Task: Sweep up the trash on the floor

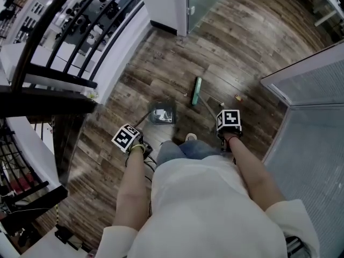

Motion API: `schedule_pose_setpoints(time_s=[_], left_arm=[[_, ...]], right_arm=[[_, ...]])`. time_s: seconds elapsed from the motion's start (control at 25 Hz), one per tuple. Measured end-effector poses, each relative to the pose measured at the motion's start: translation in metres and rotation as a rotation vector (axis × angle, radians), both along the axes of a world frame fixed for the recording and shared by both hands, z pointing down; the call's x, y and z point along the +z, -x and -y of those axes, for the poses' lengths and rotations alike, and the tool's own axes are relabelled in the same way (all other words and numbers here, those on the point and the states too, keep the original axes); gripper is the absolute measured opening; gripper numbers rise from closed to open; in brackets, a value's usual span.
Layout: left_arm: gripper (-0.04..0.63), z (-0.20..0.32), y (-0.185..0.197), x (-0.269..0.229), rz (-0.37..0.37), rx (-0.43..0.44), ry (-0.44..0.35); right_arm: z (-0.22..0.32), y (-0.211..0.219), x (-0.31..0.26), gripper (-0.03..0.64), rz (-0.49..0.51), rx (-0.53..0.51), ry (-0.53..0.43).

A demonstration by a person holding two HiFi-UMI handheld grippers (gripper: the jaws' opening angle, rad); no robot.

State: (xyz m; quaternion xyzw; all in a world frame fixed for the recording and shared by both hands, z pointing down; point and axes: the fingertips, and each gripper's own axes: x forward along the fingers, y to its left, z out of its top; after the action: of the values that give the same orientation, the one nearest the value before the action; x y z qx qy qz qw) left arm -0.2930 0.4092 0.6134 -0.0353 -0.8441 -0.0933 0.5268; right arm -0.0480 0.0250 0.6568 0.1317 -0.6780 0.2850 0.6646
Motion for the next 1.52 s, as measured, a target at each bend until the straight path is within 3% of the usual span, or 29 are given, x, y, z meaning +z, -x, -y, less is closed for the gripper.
schedule_pose_setpoints(time_s=[0.16,0.48,0.8,1.12,1.32,1.52], left_arm=[[0.091,0.004,0.015,-0.001,0.025,-0.057,-0.041],[0.091,0.015,0.047,0.004,0.028,-0.079,-0.052],[0.091,0.025,0.08,0.01,0.014,-0.014,-0.038],[0.091,0.024,0.11,0.02,-0.015,0.006,-0.029],[0.091,0.042,0.123,0.02,-0.024,0.119,0.003],[0.092,0.052,0.131,0.02,-0.029,0.141,0.023]], right_arm=[[0.003,0.006,0.001,0.098,-0.009,-0.036,-0.021],[0.004,0.024,0.002,0.098,-0.042,-0.116,-0.094],[-0.005,0.04,0.008,0.098,-0.09,-0.092,-0.117],[-0.011,0.054,0.02,0.098,-0.16,-0.161,-0.155],[-0.011,0.06,0.023,0.098,-0.195,-0.206,-0.172],[-0.014,0.065,0.028,0.098,-0.201,-0.217,-0.154]])
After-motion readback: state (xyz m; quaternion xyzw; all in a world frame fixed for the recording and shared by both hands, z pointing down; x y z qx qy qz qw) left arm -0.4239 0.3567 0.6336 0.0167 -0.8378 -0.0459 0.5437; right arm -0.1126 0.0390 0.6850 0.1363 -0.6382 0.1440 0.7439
